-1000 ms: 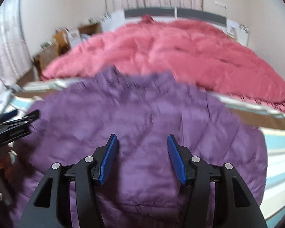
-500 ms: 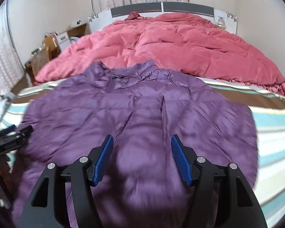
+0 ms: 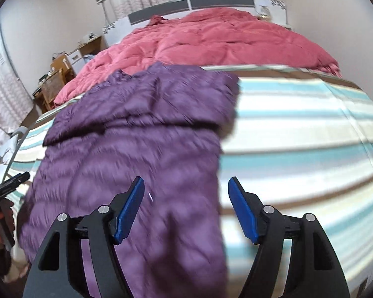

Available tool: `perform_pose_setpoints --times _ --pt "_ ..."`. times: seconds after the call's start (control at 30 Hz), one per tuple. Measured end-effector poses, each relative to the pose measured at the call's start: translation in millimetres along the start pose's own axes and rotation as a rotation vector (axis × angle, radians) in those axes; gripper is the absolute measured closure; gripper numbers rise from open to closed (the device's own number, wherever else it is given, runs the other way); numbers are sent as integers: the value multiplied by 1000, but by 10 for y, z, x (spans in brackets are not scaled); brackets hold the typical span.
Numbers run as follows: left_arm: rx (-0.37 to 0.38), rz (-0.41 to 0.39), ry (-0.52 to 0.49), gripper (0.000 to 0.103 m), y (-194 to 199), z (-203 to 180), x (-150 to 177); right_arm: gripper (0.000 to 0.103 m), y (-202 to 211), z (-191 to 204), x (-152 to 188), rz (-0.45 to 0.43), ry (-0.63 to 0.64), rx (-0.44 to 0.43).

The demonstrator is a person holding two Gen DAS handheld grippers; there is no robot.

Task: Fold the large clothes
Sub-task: 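Grasp the jacket hem with the left gripper while the right gripper grasps the hem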

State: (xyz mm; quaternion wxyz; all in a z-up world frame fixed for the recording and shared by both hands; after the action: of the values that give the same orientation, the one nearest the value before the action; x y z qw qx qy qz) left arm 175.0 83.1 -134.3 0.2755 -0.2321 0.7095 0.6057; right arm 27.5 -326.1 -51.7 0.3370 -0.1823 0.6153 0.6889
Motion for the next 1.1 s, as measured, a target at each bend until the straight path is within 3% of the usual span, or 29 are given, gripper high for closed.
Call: perform_pose_setpoints --times 0.13,0.27,0.43,0.5,0.83,0.93,1.03,1.1 --pt "24 21 19 4 99 64 229 34 157 -181 353 34 -23 9" --pt "74 50 1 19 158 23 443 34 233 -232 618 65 -41 0" --pt "128 79 -25 28 254 -82 711 39 275 -286 944 112 -101 -29" --pt "135 72 -47 31 321 -106 762 44 280 -284 1032 126 -131 -55" --pt "220 89 -55 52 519 -174 963 44 423 -78 1266 123 -124 -171" --pt "237 99 -72 52 567 -218 1035 53 429 -32 1314 128 -110 -176" --pt "251 111 -80 54 606 -237 1085 71 424 -9 1327 140 -121 -195" --pt "248 123 -87 66 629 -250 1108 89 419 13 1344 150 -141 -228"
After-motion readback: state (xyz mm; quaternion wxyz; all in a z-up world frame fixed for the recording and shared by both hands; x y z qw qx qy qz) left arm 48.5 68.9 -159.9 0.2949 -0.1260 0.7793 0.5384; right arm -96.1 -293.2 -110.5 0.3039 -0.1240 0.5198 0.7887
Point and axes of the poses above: each gripper's, at about its wrist camera, not at the fingertips, and y roughly against the way its jaws point, z to its left, x to its underside, the point moved 9 cm from there along -y, roughly the way its jaws point, and after that the axes turned 4 degrees about -z, right-handed, at the moved point
